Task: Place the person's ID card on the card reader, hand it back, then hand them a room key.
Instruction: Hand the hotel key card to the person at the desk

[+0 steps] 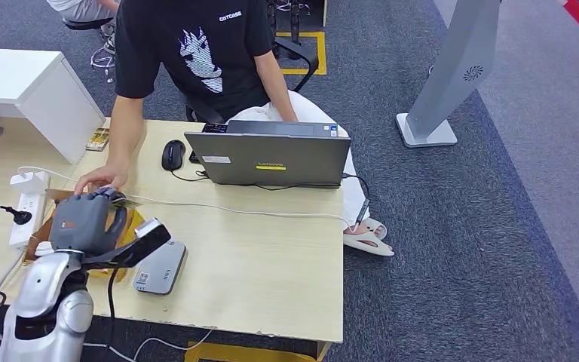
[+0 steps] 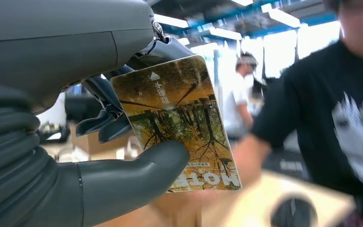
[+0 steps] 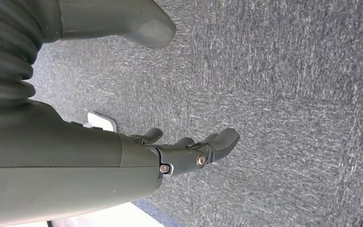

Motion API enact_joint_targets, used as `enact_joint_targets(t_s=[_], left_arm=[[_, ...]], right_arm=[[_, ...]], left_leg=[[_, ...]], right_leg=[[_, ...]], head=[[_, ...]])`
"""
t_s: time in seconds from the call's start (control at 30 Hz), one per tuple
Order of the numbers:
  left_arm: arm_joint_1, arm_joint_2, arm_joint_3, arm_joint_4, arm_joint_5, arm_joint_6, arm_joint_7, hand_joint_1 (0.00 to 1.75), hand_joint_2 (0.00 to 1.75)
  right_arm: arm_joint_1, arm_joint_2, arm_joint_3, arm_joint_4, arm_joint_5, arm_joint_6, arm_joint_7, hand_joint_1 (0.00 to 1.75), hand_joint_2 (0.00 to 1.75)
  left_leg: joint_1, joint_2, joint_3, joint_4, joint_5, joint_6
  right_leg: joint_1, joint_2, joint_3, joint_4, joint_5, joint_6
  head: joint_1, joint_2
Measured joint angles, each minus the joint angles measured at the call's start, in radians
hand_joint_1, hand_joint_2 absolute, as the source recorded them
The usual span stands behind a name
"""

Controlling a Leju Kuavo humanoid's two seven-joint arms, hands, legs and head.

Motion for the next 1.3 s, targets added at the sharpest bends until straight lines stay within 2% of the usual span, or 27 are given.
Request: enact_joint_targets(t_s=[0.13, 0.43, 0.5, 0.6, 0.7, 0.73, 0.77, 0.83, 0.9, 1.07, 1.3], left_arm=[[-0.054, 0.023, 0.023, -0.044, -0.029, 0.014, 0.003, 1.75, 1.75], [-0.12, 0.061, 0.029, -0.06, -0.118, 0.048, 0.039, 1.75, 1.75], [-0.133, 0.081, 0.026, -0.065, -0.155, 0.072, 0.108, 1.75, 1.75], [-0.141, 0.162, 0.0, -0.07, -0.193, 0.097, 0.264, 1.75, 1.75], [-0.143, 0.222, -0.024, -0.071, -0.2, 0.096, 0.318, 1.75, 1.75], [-0.143, 0.25, -0.04, -0.072, -0.2, 0.083, 0.36, 1.75, 1.75], [-0.145, 0.29, -0.07, -0.071, -0.2, 0.063, 0.427, 1.69, 1.75], [-0.156, 0.385, -0.155, -0.065, -0.201, 0.027, 0.573, 0.82, 1.75], [-0.167, 0.444, -0.227, -0.056, -0.201, 0.018, 0.641, 0.0, 1.75], [-0.17, 0.497, -0.306, -0.043, -0.201, 0.019, 0.67, 0.0, 1.75], [-0.17, 0.515, -0.345, -0.032, -0.201, 0.034, 0.671, 0.0, 1.75]], right_arm=[[-0.001, -0.006, 0.01, 0.013, 0.0, -0.015, -0.007, 0.0, 1.75], [-0.002, -0.014, 0.03, 0.047, 0.0, -0.036, -0.008, 0.0, 1.75], [-0.002, -0.015, 0.036, 0.057, 0.0, -0.042, -0.007, 0.0, 1.75], [0.0, -0.019, 0.045, 0.071, 0.0, -0.047, -0.005, 0.0, 1.75], [0.001, -0.021, 0.049, 0.08, 0.0, -0.048, -0.005, 0.0, 1.75], [0.001, -0.022, 0.051, 0.083, 0.0, -0.05, -0.005, 0.0, 1.75], [0.001, -0.023, 0.054, 0.087, 0.0, -0.052, -0.005, 0.0, 1.75], [0.002, -0.026, 0.06, 0.098, 0.001, -0.06, -0.005, 0.0, 1.75], [0.003, -0.029, 0.066, 0.109, 0.001, -0.068, -0.009, 0.0, 1.75], [0.005, -0.031, 0.073, 0.129, 0.001, -0.08, -0.017, 0.0, 1.75], [0.005, -0.031, 0.076, 0.141, 0.001, -0.083, -0.017, 0.0, 1.75]], left_leg=[[0.0, 0.0, 0.0, 0.0, 0.0, 0.0], [0.0, 0.0, 0.0, 0.0, 0.0, 0.0], [0.0, 0.001, 0.0, 0.0, 0.0, 0.0], [0.0, 0.003, 0.0, 0.0, 0.0, 0.0], [0.001, 0.001, 0.0, 0.0, 0.0, 0.0], [0.001, 0.002, 0.0, 0.0, 0.0, 0.0], [0.001, 0.003, -0.001, 0.0, 0.001, 0.0], [0.001, 0.005, -0.001, 0.0, 0.001, 0.0], [0.001, 0.004, -0.001, 0.0, 0.001, 0.0], [0.001, 0.004, -0.002, 0.0, 0.001, 0.0], [0.001, 0.003, -0.001, 0.0, 0.001, 0.0]], right_leg=[[0.0, 0.0, 0.0, 0.0, 0.0, 0.0], [0.0, 0.0, 0.0, 0.0, 0.0, 0.0], [0.0, 0.001, 0.0, 0.0, 0.0, 0.0], [0.0, 0.003, -0.001, 0.0, 0.001, -0.001], [0.001, 0.002, -0.001, 0.0, 0.001, -0.001], [0.001, 0.002, -0.002, 0.0, 0.001, -0.002], [0.001, 0.003, -0.003, 0.001, 0.001, -0.002], [0.001, 0.005, -0.004, 0.001, 0.002, -0.003], [0.001, 0.004, -0.003, 0.001, 0.002, -0.003], [0.001, 0.004, -0.003, 0.001, 0.002, -0.002], [0.001, 0.004, -0.003, 0.0, 0.003, -0.002]], head=[[0.0, 0.0], [0.0, 0.0], [0.0, 0.0], [-0.001, 0.0], [0.0, 0.0], [0.0, 0.0], [0.0, 0.0], [0.0, 0.0], [0.0, 0.0], [0.002, 0.0], [0.001, 0.0]])
